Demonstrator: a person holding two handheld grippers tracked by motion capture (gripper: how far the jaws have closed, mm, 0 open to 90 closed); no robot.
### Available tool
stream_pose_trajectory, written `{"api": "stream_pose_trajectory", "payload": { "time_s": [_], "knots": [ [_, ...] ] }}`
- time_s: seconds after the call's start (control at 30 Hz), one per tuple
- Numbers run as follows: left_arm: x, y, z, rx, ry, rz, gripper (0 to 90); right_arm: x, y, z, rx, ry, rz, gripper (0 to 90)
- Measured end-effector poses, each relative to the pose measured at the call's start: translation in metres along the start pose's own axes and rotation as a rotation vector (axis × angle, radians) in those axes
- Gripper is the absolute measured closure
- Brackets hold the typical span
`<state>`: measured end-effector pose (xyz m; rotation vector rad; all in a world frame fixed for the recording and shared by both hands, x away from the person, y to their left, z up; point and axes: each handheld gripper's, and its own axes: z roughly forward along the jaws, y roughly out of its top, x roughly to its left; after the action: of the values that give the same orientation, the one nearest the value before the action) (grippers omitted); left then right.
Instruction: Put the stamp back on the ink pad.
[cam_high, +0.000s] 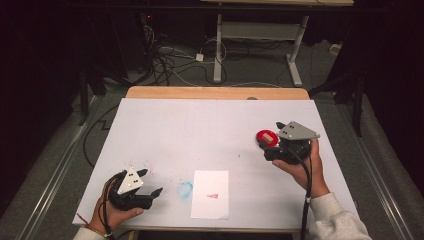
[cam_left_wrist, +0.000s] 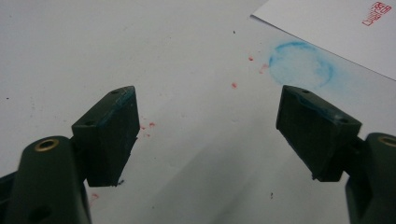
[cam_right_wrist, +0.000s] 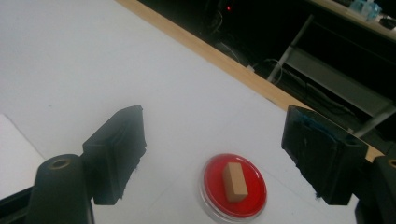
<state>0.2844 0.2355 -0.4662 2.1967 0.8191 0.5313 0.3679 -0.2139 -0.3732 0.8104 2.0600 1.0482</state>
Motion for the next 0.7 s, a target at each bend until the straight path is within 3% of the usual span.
{"api": "stream_pose_trajectory", "payload": {
  "time_s": [0.17, 0.7],
  "knots": [
    [0.000, 0.000, 0.000, 0.001, 0.000, 0.003, 21.0, 0.007, -0.002, -0.009, -0.034, -0.038, -0.003, 19.0],
    [-0.002, 0.000, -0.002, -0.002, -0.006, 0.015, 21.0, 0.021, -0.018, -0.040, -0.111, -0.067, -0.032, 18.1]
  ]
}}
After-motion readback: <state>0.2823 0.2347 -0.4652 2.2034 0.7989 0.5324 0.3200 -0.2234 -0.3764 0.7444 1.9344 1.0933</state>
